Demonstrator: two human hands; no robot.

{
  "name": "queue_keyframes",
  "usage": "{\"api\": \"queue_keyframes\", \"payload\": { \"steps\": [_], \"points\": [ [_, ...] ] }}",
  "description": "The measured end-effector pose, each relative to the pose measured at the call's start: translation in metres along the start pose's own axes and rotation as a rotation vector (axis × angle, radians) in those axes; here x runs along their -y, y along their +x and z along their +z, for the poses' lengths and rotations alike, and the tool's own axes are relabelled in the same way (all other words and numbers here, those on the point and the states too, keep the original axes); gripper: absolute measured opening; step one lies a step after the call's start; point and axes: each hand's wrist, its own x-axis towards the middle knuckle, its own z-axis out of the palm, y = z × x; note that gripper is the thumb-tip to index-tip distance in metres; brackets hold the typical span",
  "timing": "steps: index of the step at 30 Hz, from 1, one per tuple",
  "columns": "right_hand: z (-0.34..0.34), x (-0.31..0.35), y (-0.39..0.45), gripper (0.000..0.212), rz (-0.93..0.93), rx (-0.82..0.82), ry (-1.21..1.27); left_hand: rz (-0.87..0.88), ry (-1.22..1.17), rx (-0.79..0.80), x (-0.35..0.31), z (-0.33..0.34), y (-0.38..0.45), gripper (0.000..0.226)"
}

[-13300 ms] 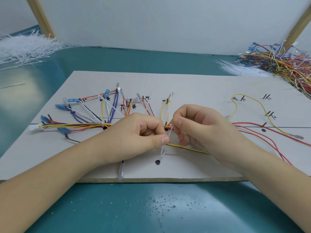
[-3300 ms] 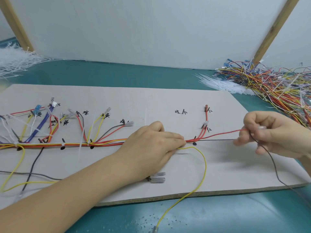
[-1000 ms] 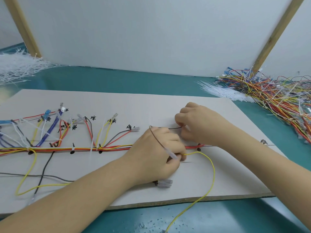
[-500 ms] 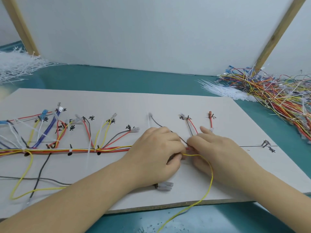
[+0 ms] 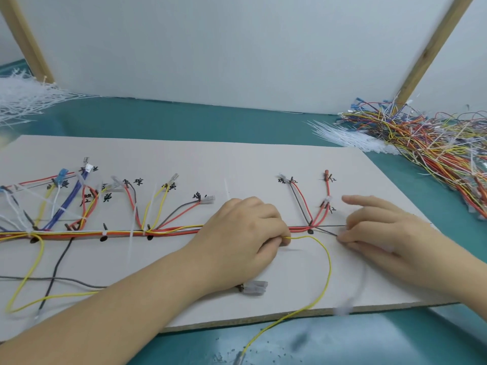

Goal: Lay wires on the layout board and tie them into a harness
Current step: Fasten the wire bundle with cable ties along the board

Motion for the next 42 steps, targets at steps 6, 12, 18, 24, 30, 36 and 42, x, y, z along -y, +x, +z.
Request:
{"api": "queue_keyframes", "payload": {
  "steps": [6,12,18,24,30,36,42],
  "points": [
    [-0.010,-0.031,-0.014,0.013,0.271,-0.080,0.500,-0.018,-0.010,0.026,0.000,0.000,0.000,0.028],
    [-0.031,-0.057,-0.039,0.016,0.612,-0.361,0.668,-0.013,-0.017,0.022,0.000,0.001,0.001,0.028],
    [-0.032,-0.065,-0.057,0.017,0.837,-0.149,0.685,0.013,-0.027,0.010,0.001,0.002,0.001,0.040],
    [-0.031,-0.072,-0.045,0.021,0.932,-0.156,0.633,0.021,-0.024,-0.008,0.000,0.002,0.000,0.039],
    [-0.036,-0.071,-0.045,0.029,0.970,-0.049,0.445,0.059,-0.002,-0.079,0.001,0.005,0.001,0.030],
    [-0.046,-0.054,-0.007,0.020,0.814,0.336,-0.311,0.060,-0.009,-0.135,0.002,0.006,0.003,0.022],
    [-0.043,0.037,0.017,0.005,0.563,-0.185,0.408,-0.006,-0.127,-0.216,0.001,0.003,0.003,0.012]
  ]
}}
